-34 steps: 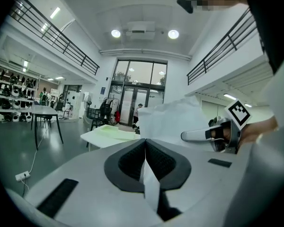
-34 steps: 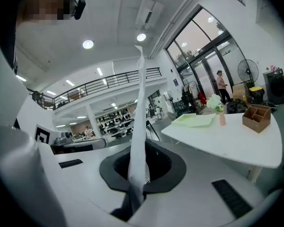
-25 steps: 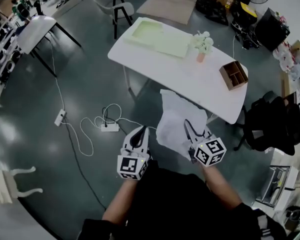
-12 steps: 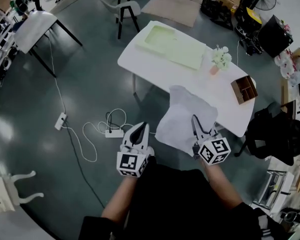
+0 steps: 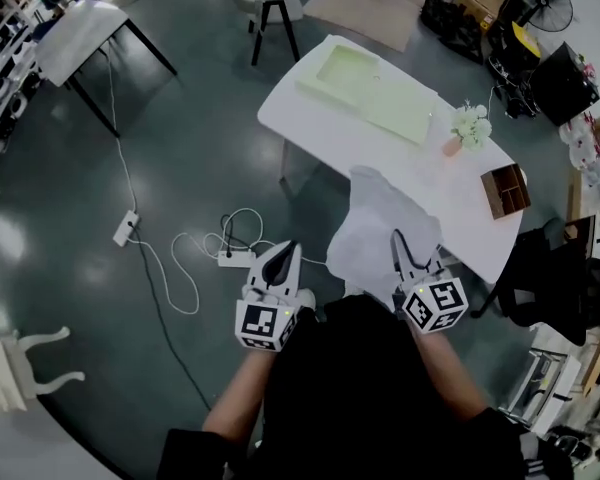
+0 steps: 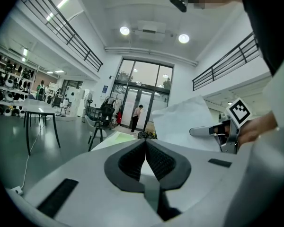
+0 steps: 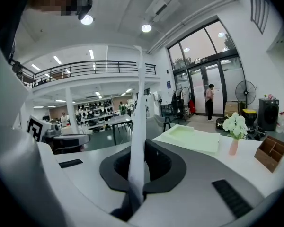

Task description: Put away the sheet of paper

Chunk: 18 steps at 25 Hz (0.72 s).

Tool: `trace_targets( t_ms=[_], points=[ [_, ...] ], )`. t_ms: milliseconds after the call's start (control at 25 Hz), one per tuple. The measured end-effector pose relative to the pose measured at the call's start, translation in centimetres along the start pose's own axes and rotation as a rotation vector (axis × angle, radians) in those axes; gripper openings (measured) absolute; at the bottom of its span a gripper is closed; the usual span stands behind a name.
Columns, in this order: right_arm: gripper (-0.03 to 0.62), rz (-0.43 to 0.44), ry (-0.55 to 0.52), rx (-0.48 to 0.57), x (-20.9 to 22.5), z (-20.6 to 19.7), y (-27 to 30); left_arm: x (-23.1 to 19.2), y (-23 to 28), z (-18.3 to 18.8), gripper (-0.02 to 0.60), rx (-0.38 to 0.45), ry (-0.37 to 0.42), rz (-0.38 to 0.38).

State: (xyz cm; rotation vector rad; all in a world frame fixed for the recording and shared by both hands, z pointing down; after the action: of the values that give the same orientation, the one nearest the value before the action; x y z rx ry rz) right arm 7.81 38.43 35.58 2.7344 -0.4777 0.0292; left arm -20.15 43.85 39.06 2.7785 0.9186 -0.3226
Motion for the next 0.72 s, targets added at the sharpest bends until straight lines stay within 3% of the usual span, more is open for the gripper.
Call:
trace_targets(
  t_ms=[400, 720],
  points=[
    [-0.001, 0.073, -0.002, -0.021, -0.2, -0.4, 4.8, -1.9, 0.3, -1.6, 0.005, -0.010, -0.052, 0.085],
    [-0.002, 0.065, 0.026, -0.029, 4.9, 0.4, 11.4, -5.1, 6.5, -1.1, 0.005, -0.058, -0.042, 0.114]
  ],
)
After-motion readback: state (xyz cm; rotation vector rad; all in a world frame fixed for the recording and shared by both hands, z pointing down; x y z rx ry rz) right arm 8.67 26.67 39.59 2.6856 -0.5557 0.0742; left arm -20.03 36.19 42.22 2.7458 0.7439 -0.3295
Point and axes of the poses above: the fingertips, and each gripper's own axes: y forward along the fingers, x to its right, z out of its top, the point moved 9 cm from there along -y, backward along the fingers, and after that the axes turned 13 degrees about -z, right-handed, at the moved point
